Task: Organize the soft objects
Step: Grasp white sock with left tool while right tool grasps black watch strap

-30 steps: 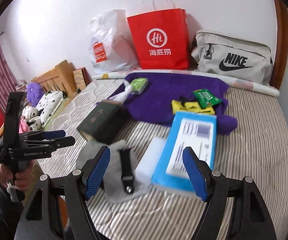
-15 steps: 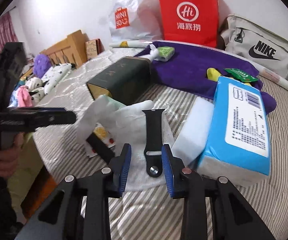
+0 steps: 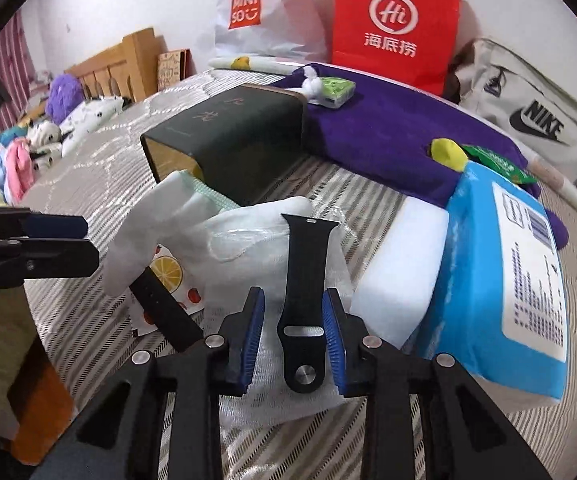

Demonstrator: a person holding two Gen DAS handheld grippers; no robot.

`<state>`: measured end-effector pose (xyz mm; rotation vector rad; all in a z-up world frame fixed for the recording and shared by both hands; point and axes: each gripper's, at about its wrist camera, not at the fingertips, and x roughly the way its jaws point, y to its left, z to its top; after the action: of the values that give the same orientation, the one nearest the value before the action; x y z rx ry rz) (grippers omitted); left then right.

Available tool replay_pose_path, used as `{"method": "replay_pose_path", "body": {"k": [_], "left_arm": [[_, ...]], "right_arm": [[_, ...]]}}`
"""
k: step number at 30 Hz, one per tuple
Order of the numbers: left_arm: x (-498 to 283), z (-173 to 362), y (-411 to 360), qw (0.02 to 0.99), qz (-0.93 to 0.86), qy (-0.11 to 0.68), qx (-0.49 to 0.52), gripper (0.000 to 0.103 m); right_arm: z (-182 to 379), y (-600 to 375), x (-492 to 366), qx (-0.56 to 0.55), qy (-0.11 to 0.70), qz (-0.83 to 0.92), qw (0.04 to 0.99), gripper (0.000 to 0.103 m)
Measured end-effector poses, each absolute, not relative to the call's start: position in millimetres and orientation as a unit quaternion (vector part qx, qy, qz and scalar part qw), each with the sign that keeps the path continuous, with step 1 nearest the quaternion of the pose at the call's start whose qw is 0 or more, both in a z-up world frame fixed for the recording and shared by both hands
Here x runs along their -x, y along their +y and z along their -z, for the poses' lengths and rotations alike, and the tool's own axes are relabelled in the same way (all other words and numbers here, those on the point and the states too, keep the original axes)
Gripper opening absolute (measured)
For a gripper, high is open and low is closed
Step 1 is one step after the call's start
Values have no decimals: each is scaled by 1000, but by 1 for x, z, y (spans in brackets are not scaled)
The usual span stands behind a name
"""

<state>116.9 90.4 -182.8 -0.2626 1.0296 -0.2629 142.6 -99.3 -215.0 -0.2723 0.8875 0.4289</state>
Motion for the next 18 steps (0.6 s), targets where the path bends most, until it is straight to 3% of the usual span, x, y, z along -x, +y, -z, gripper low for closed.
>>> {"method": "replay_pose_path", "body": {"k": [4, 5, 18], "left_arm": [[-115, 183, 92, 856, 125, 487, 123, 68], [-115, 182, 92, 857, 127, 485, 123, 68], [-149, 176, 60, 869, 171, 458, 83, 67]], "right_arm": [[216, -97, -142, 137, 423, -211, 870, 19], [214, -99, -141, 133, 423, -214, 871, 12], [197, -131, -119, 81, 430, -227, 870, 6]]}}
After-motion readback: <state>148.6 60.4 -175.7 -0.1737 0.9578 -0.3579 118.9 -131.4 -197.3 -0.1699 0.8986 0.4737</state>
